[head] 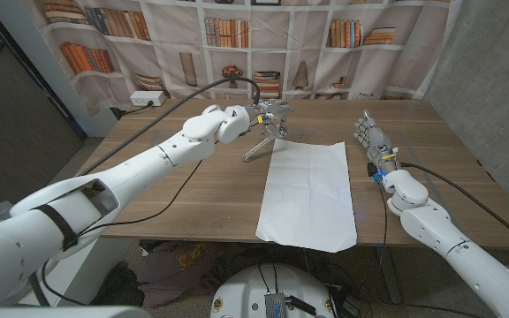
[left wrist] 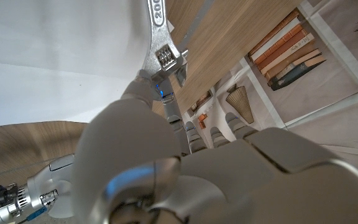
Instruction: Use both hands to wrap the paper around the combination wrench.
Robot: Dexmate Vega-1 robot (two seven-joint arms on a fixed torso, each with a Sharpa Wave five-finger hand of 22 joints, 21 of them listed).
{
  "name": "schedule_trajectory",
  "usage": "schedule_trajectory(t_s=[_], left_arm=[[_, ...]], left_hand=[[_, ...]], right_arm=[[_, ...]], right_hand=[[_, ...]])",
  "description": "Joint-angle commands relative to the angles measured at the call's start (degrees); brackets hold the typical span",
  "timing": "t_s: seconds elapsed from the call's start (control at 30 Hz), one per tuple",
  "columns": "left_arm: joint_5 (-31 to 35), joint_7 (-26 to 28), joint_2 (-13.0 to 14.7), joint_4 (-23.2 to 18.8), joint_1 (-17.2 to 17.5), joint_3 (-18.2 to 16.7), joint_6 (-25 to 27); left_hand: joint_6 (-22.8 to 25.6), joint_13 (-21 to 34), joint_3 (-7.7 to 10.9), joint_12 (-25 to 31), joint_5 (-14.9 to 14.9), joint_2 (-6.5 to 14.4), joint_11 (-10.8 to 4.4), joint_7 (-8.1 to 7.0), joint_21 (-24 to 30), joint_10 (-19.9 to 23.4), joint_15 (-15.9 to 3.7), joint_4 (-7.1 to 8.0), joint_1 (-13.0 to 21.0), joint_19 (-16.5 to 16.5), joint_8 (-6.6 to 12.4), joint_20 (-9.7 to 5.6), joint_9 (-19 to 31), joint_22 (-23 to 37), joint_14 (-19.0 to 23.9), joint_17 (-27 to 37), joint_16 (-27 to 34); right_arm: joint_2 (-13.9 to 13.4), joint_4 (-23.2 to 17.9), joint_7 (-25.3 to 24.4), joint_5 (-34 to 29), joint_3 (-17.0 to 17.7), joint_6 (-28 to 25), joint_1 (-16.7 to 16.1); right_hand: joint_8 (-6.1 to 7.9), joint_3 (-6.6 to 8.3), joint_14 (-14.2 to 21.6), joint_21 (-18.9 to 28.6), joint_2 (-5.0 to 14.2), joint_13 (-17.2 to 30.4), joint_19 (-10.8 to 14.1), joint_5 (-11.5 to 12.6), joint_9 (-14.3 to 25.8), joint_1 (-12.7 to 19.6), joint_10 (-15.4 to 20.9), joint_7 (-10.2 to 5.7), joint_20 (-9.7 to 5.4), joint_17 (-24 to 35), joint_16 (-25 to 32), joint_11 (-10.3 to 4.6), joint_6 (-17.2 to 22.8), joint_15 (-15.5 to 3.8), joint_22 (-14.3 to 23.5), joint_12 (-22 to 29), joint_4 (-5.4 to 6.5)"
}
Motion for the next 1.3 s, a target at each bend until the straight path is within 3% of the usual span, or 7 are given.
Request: schedule_trajectory(t_s=[0.03, 0.87, 1.3], left_arm=[[-1.3, 0.9, -1.4, 1.1, -0.2, 1.2, -0.7], [-2.4, -0.4, -4.0, 5.9, -2.3, 4.1, -0.9], [-1.8, 0.3, -1.3, 1.0, -0.3, 2.5, 1.5]], left_hand=[[2.9, 0.1, 0.68, -0.2, 0.2, 0.0, -0.2, -3.22, 0.1, 0.3, -0.14, 0.22, -0.3, -0.4, 4.41, 0.16, 20.1, 0.1, -1.8, 0.2, -0.1], [2.9, 0.1, 1.11, -0.3, 0.2, -0.1, -0.17, -3.21, 0.1, 0.4, -0.16, 0.35, -0.4, -0.3, 4.68, 0.21, 19.8, 0.1, -1.8, 0.1, -0.1], [2.8, 0.1, 1.35, -0.4, 0.2, -0.2, -0.25, -3.25, 0.2, 0.3, -0.18, 0.35, -0.5, -0.1, 4.8, 0.07, 19.6, 0.1, -1.7, 0.1, -0.1]], right_arm=[[0.1, 0.6, 0.3, 0.3, 0.1, 0.4, -0.1], [-0.1, 0.5, 0.7, 1.5, 1.1, 1.4, -1.3], [-0.5, -0.1, 0.8, 1.8, 1.3, 0.8, -1.3]], right_hand=[[-0.03, 0.03, -0.5, -0.1, 0.1, 0.2, -0.1, -0.1, 0.1, -0.3, -0.1, 0.03, 0.43, 0.2, 0.3, -0.13, 0.0, 0.07, 0.1, -0.2, -0.37], [-0.02, 0.13, -0.5, -0.1, 0.12, 0.2, -0.2, -0.1, 0.1, -0.4, -0.1, 0.03, 0.43, 0.2, 0.3, -0.13, 0.0, 0.0, 0.1, -0.1, -0.45], [-0.02, 0.16, -0.6, -0.1, 0.11, 0.2, -0.3, -0.1, 0.1, -0.5, -0.3, -0.04, 0.36, 0.2, 0.3, -0.19, 0.0, 0.0, 0.1, -0.2, -0.47]])
